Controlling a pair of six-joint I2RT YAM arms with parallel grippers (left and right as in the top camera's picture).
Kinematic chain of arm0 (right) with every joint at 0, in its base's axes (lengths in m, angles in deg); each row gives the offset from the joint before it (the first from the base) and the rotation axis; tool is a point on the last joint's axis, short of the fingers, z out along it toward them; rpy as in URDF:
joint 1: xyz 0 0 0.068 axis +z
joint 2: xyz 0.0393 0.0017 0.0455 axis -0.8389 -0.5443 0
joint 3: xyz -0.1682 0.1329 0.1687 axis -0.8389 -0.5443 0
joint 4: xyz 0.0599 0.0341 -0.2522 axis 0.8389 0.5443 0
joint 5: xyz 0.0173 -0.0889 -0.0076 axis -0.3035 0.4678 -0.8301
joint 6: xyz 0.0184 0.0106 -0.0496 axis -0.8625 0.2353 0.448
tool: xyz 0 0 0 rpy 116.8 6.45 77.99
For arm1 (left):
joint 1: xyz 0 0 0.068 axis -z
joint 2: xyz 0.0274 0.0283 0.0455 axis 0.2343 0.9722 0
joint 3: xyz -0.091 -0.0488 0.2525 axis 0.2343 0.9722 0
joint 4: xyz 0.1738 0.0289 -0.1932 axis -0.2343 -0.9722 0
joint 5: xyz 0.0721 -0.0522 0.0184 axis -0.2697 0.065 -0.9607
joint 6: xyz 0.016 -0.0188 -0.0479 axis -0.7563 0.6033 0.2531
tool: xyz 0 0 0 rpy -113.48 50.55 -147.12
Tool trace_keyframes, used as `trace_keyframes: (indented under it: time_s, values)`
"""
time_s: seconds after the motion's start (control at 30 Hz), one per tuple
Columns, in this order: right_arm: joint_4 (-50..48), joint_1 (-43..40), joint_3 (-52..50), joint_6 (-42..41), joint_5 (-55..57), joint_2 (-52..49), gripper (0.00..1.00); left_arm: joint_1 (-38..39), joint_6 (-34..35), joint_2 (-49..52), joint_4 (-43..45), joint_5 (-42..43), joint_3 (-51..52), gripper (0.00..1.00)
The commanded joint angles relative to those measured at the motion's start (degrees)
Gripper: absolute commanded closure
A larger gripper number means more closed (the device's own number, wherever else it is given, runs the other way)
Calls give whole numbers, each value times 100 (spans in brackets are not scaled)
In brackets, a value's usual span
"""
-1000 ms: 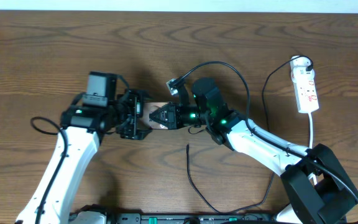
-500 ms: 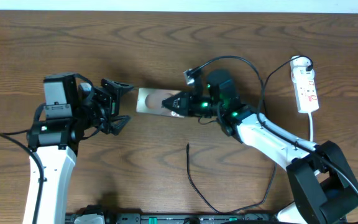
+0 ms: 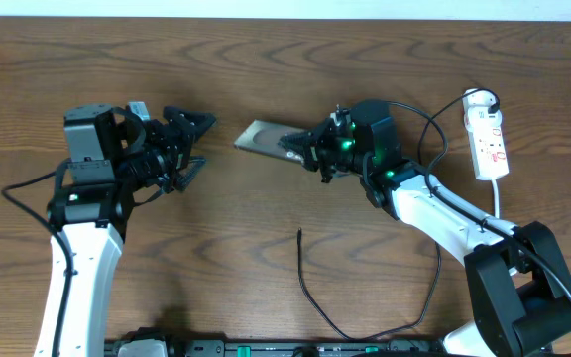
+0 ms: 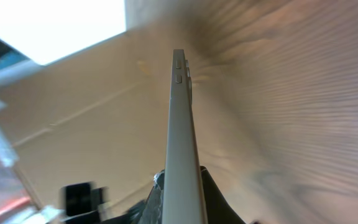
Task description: Plug charger to phone and switch on socket
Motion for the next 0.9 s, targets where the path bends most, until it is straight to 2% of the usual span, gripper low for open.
trace_keyframes:
  time_s: [0.0, 0.17, 0.37, 0.67, 0.87]
  values:
    - [-385, -13, 63, -713, -2, 15, 99, -35, 404, 184, 321, 114, 280, 11]
    - [-907, 7, 63, -949, 101, 15, 99, -35, 1001, 439, 1241, 164, 623, 11]
    - [-955, 221, 63, -1174, 243, 15, 99, -4, 1733, 667, 2356, 254, 796, 11]
    - [-1473, 721, 63, -1322, 890, 15, 99, 243, 2487, 835, 2465, -151, 796, 11]
    - [-1556, 922, 66, -1366, 1040, 15, 99, 348, 2531, 839, 2490, -350, 796, 11]
